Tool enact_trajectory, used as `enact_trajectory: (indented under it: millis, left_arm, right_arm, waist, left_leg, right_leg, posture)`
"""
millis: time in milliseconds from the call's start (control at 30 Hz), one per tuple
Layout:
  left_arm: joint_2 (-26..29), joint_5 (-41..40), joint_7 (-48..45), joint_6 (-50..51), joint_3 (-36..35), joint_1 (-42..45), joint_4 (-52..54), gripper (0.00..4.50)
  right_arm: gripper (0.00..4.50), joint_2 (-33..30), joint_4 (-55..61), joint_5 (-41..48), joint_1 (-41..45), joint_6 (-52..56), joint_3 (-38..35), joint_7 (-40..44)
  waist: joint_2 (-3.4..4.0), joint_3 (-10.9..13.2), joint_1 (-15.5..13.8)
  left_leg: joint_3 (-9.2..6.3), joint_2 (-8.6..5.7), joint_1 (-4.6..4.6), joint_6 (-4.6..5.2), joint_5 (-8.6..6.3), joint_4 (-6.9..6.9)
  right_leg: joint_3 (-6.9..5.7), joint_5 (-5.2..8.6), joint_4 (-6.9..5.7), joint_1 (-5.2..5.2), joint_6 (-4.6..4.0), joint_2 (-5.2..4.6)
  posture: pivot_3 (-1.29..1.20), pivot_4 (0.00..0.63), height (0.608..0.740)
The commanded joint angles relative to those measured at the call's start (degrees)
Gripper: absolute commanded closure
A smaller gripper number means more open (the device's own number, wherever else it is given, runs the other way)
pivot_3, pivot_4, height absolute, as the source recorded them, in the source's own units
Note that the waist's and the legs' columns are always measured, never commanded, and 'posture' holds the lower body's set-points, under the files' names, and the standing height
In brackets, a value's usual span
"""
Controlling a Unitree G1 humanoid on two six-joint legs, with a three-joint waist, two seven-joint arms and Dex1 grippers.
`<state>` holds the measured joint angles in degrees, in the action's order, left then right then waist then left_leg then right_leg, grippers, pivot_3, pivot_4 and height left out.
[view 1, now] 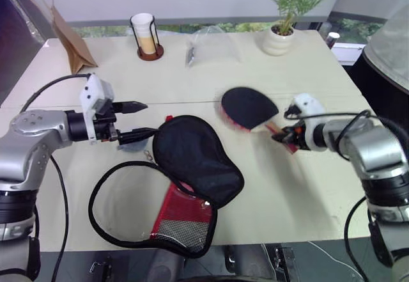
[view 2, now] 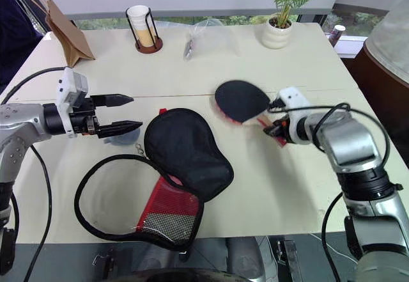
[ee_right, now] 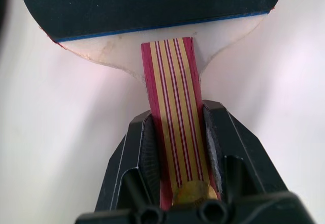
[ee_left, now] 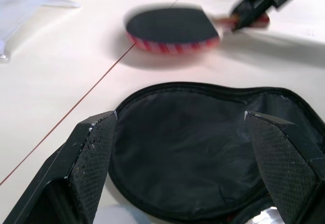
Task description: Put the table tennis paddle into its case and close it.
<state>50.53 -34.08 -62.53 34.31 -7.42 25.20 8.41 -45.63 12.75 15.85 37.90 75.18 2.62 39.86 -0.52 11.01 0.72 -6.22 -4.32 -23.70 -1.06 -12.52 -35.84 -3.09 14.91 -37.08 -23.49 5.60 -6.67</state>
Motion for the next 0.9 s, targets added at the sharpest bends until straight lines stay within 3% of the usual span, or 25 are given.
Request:
enact_trajectory:
  millis: [33, 200, 400, 900]
  left_arm:
    - [0.07, 1.17, -0.96, -1.86, 0.22, 2.18, -1.52, 0.32]
    - [-0.09, 1.79, -2.05, -2.47, 0.88, 4.33, -4.03, 0.32]
    - [0.08, 2.17, -3.47, -2.55, 1.28, 6.22, -6.19, 0.32]
    - [-0.24, 2.20, -6.62, -0.47, 2.26, 8.07, -7.62, 0.32]
  right_arm:
    - [3.66, 1.07, 11.77, 5.87, 2.59, 8.01, -1.64, 0.64]
    - [3.66, 7.04, 21.18, 10.53, 1.79, 16.79, -1.08, -2.86]
    - [3.66, 12.46, 25.95, 15.52, -2.72, 17.32, 2.20, -9.38]
    - [3.66, 16.60, 24.44, 28.57, -3.34, 17.32, 5.67, -24.17]
  waist:
    - [0.00, 0.00, -0.02]
    - [-0.01, 0.00, -0.05]
    - [-0.02, -0.01, -0.09]
    - [-0.02, -0.01, 0.14]
  left_leg:
    - [0.00, 0.00, 0.00, 0.00, 0.00, 0.04]
    - [-0.01, -0.01, 0.00, 0.01, 0.00, 0.08]
    - [-0.01, -0.03, 0.00, 0.01, 0.00, 0.03]
    - [-0.02, 0.00, 0.00, 0.02, 0.01, 0.01]
  right_leg:
    - [0.00, 0.00, 0.00, -0.01, 0.00, 0.00]
    - [-0.01, 0.00, 0.00, -0.02, 0.00, -0.02]
    - [-0.01, 0.00, 0.00, 0.00, 0.00, -0.03]
    - [0.00, 0.00, -0.04, -0.02, 0.00, 0.03]
  posture:
    - [0.00, 0.150, 0.740]
    - [0.00, 0.150, 0.740]
    - [0.00, 0.150, 0.740]
    - [0.00, 0.150, 0.740]
